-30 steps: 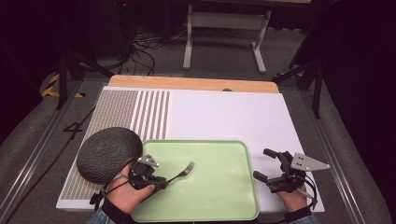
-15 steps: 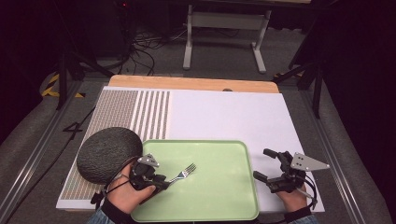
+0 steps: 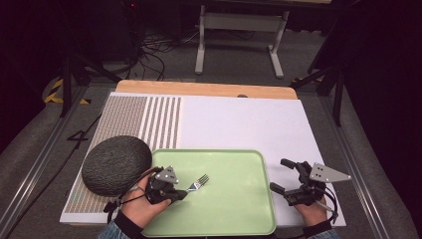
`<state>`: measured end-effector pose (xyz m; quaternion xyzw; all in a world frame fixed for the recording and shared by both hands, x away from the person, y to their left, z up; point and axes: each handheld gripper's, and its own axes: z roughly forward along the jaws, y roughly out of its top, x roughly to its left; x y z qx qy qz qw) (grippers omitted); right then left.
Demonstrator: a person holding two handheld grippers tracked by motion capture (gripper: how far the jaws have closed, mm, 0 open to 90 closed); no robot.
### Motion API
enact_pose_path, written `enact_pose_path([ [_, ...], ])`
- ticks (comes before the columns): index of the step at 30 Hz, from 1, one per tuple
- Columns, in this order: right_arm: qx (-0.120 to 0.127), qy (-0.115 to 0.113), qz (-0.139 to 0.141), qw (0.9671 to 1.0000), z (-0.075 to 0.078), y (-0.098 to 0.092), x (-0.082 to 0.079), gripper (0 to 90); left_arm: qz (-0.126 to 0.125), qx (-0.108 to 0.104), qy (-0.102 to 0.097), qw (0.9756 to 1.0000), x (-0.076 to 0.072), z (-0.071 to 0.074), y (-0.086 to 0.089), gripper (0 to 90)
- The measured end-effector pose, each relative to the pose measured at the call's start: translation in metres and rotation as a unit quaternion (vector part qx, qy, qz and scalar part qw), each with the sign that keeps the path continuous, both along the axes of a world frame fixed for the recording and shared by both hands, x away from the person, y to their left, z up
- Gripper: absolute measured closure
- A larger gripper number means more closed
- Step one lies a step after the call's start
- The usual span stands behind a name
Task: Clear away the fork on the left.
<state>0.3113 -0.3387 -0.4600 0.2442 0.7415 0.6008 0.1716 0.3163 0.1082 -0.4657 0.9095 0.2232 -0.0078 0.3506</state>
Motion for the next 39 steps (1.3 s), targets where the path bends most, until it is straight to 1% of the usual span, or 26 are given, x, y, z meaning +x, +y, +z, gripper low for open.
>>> enact_pose_path([
  [3,0.0,0.0,0.0,1.0,0.0,0.0,0.0,5.1,-0.009,0.007,-0.003,0.9999,0.002,-0.004,-0.004,90.0],
  [4,0.0,0.0,0.0,1.0,0.0,0.0,0.0,5.1,-0.011,0.008,-0.007,0.9999,0.002,-0.006,-0.006,90.0],
  [7,-0.001,0.001,0.0,1.0,0.0,0.0,0.0,5.1,-0.02,0.016,-0.007,0.9996,0.003,-0.01,-0.011,90.0],
  [10,0.0,0.0,0.0,1.0,0.0,0.0,0.0,5.1,-0.02,0.015,-0.008,0.9997,0.004,-0.01,-0.011,90.0],
  [11,0.0,0.0,0.0,1.0,0.0,0.0,0.0,5.1,-0.018,0.016,-0.012,0.9996,0.004,-0.01,-0.011,90.0],
  [13,0.0,0.0,0.0,1.0,0.0,0.0,0.0,5.1,-0.012,0.018,-0.011,0.9997,0.004,-0.01,-0.009,90.0],
  [17,0.0,-0.001,0.001,1.0,0.0,0.0,0.0,5.1,0.003,0.023,-0.022,0.9995,0.006,-0.009,-0.006,90.0],
  [20,0.0,0.0,0.0,1.0,0.0,0.0,0.0,5.1,0.019,0.024,-0.025,0.9992,0.008,-0.009,-0.002,90.0],
  [25,-0.001,0.0,-0.001,1.0,0.0,0.0,0.0,5.1,0.04,0.026,-0.024,0.9986,0.013,-0.009,0.008,90.0],
  [31,-0.002,0.0,-0.002,1.0,0.0,0.0,0.0,5.1,0.057,0.026,-0.02,0.9979,0.015,-0.009,0.014,90.0],
  [37,-0.003,0.0,-0.004,1.0,0.0,-0.001,0.0,5.1,0.076,0.033,-0.025,0.9962,0.017,-0.008,0.02,90.0],
  [39,-0.003,0.0,-0.004,1.0,0.0,-0.001,0.0,5.1,0.086,0.037,-0.028,0.9952,0.017,-0.008,0.024,90.0],
])
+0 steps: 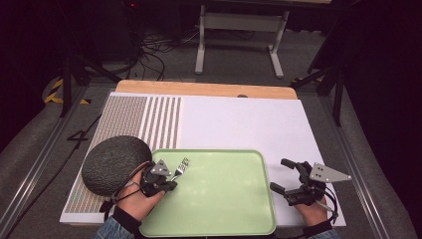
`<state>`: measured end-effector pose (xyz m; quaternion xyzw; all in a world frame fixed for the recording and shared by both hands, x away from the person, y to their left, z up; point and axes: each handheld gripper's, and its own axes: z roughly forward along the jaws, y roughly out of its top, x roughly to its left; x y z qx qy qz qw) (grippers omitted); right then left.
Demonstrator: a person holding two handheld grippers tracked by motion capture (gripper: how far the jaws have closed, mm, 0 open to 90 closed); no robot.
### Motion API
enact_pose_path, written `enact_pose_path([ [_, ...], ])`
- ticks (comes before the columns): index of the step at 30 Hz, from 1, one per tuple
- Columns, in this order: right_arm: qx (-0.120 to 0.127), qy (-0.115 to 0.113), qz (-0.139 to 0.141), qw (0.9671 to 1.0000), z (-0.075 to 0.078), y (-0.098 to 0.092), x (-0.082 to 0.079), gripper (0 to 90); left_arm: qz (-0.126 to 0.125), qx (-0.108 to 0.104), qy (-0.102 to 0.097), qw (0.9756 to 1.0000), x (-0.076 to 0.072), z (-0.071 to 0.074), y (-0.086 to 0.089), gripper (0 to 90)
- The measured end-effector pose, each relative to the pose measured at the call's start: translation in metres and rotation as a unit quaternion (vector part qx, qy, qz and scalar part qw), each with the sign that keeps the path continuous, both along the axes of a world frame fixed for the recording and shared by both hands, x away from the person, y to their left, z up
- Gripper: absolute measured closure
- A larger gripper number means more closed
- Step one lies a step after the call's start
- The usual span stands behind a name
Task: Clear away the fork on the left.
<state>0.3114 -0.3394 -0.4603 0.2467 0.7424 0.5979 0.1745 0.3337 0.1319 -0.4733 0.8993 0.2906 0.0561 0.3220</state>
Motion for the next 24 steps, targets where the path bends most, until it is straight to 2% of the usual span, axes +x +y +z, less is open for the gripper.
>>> enact_pose_path([
  [2,0.0,0.0,0.0,1.0,0.0,0.0,0.0,5.1,0.006,0.004,-0.004,1.0,0.001,0.0,0.002,90.0],
  [12,-0.001,0.0,-0.001,1.0,0.0,0.0,0.0,5.1,0.037,0.011,0.0,0.9993,0.003,0.001,0.014,90.0],
  [24,-0.001,0.001,-0.001,1.0,0.0,0.0,0.0,5.1,0.056,0.014,0.007,0.9983,0.005,0.002,0.025,90.0],
])
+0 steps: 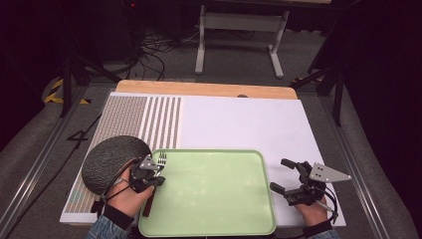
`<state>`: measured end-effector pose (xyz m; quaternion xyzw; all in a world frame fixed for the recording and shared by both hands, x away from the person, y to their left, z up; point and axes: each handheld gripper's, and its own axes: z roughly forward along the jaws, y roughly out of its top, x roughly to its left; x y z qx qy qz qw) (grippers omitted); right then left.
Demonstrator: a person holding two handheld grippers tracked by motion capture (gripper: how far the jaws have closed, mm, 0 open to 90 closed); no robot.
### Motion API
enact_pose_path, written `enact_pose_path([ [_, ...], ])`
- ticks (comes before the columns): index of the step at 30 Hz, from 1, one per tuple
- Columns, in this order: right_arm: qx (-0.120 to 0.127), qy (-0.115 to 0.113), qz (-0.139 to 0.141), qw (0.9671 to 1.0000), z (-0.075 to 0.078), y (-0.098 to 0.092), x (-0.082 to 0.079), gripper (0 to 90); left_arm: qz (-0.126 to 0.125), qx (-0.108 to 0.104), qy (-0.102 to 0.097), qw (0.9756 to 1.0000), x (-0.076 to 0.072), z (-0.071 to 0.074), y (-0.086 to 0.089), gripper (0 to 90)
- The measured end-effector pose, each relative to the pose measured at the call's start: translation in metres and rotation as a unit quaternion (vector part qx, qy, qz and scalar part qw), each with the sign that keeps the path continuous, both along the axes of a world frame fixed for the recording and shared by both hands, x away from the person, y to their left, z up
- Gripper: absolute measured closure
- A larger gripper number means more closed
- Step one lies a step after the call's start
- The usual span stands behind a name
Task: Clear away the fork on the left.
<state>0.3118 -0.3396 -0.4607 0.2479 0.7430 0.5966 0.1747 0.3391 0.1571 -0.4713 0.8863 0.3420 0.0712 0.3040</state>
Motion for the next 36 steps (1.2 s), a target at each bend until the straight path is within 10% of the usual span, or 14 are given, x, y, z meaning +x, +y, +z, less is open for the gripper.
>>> enact_pose_path([
  [20,-0.001,0.0,-0.002,1.0,0.0,0.0,0.0,5.1,0.022,-0.004,0.004,0.9997,0.001,0.001,0.006,88.5],
  [26,-0.001,0.0,-0.001,1.0,0.0,0.0,0.0,5.1,0.002,-0.039,-0.016,0.9991,-0.002,0.007,0.003,68.3],
  [30,0.0,0.0,-0.002,1.0,0.0,0.0,0.0,5.1,-0.001,-0.055,-0.042,0.9976,-0.002,0.01,0.003,37.6],
  [36,0.0,0.002,0.001,1.0,-0.001,0.002,0.002,5.1,-0.041,-0.094,-0.095,0.9902,-0.007,0.017,0.006,14.4],
])
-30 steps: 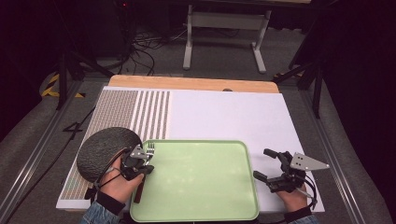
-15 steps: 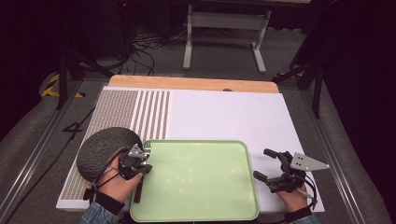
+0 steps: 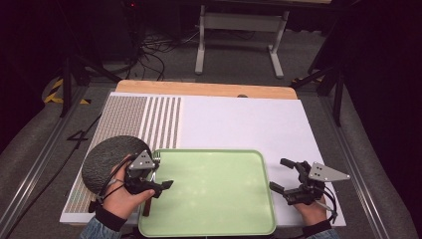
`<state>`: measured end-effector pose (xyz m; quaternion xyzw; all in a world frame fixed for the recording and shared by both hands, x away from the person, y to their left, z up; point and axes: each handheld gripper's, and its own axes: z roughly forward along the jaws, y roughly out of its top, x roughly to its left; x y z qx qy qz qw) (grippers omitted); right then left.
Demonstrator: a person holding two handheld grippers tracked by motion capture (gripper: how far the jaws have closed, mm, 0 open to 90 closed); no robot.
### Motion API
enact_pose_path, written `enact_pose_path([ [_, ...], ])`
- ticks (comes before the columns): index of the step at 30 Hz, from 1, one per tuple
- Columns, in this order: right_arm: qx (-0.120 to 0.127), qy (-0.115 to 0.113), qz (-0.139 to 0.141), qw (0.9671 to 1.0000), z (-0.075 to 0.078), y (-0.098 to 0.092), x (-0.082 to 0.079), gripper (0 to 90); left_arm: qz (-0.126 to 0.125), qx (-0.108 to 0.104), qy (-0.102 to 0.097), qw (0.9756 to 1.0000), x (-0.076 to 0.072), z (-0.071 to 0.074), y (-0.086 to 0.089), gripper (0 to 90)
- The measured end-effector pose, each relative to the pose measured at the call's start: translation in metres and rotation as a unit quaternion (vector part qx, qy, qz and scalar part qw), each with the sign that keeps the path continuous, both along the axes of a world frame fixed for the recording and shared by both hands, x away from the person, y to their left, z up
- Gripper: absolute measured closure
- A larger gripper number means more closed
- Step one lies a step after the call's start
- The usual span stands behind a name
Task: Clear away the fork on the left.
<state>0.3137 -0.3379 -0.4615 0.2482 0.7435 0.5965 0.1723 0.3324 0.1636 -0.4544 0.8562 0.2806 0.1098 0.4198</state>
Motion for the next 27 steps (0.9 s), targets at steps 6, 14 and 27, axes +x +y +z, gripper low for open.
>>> enact_pose_path([
  [6,0.001,-0.001,0.002,1.0,0.0,0.0,0.0,5.0,-0.018,-0.037,-0.054,0.9977,-0.007,0.004,0.008,8.3],
  [14,0.004,-0.005,0.005,1.0,0.0,0.0,-0.001,4.7,-0.013,-0.112,-0.09,0.9895,-0.017,-0.006,0.029,5.7],
  [27,0.002,-0.007,0.004,1.0,0.001,0.001,-0.002,4.6,0.01,-0.124,-0.11,0.9861,-0.031,-0.032,0.065,4.2],
])
